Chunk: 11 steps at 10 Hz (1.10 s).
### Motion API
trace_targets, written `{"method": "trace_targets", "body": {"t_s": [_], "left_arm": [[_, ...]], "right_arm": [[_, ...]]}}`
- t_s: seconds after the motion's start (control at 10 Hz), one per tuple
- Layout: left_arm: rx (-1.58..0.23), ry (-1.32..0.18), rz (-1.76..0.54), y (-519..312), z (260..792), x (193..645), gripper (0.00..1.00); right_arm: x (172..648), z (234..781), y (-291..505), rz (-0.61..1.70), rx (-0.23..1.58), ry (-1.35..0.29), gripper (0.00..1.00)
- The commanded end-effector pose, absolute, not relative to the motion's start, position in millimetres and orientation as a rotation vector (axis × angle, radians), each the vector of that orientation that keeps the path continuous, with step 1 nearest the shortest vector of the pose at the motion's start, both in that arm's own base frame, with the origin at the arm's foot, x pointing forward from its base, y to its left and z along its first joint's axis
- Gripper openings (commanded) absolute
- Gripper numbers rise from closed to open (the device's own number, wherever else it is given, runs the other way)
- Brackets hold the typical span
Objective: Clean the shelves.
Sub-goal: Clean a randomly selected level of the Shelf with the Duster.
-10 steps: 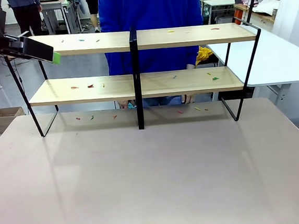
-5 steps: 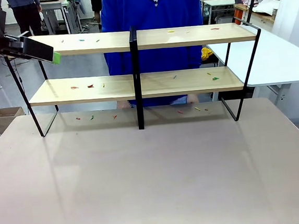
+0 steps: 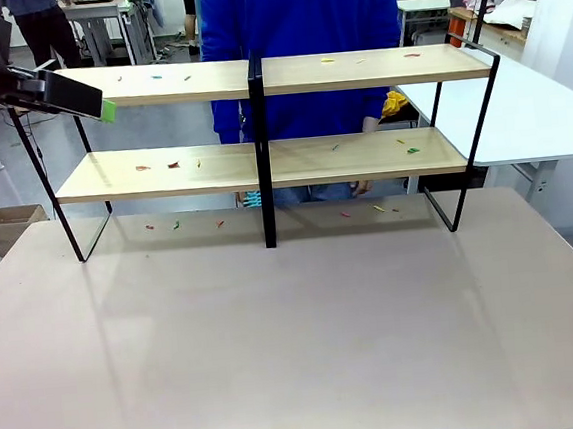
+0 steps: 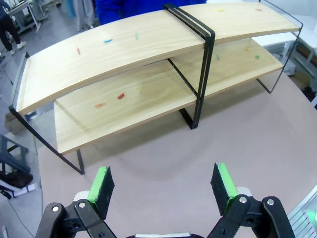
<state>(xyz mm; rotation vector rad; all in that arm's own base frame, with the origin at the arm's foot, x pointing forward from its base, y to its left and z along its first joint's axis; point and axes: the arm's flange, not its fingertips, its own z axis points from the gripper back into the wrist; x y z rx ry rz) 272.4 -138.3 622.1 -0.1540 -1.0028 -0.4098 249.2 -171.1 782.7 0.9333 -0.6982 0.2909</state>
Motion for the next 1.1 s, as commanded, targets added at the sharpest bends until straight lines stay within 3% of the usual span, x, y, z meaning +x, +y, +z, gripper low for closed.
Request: {"method": "trace_targets", "body": {"t_s": [0.0, 0.3, 0.4, 0.6, 0.8, 0.9, 1.0], "left_arm": [[-0.155, -1.002, -0.409, -137, 622, 273, 1.00], [-0.155, -1.002, -0.409, -137, 622, 273, 1.00], [-0.155, -1.002, -0.409, -137, 622, 273, 1.00], [-0.155, -1.002, -0.409, -137, 622, 273, 1.00], [-0.155, -1.002, -0.409, -137, 622, 273, 1.00], [-0.155, -1.002, -0.409, -137, 622, 273, 1.00], [-0.155, -1.002, -0.409, -137, 622, 273, 1.00]], "right_arm": [[249, 783, -169, 0.309, 0.947, -0.719, 0.00], [249, 783, -169, 0.309, 0.947, -0.719, 0.00], [249, 783, -171, 0.291, 0.934, -0.697, 0.13], [245, 771, -119, 0.465, 0.737, -0.529, 0.13], [239, 740, -82, 0.784, 0.521, -0.143, 0.13], [222, 735, -73, 0.900, 0.509, 0.003, 0.13], [212, 744, -78, 0.834, 0.497, -0.114, 0.13]]}}
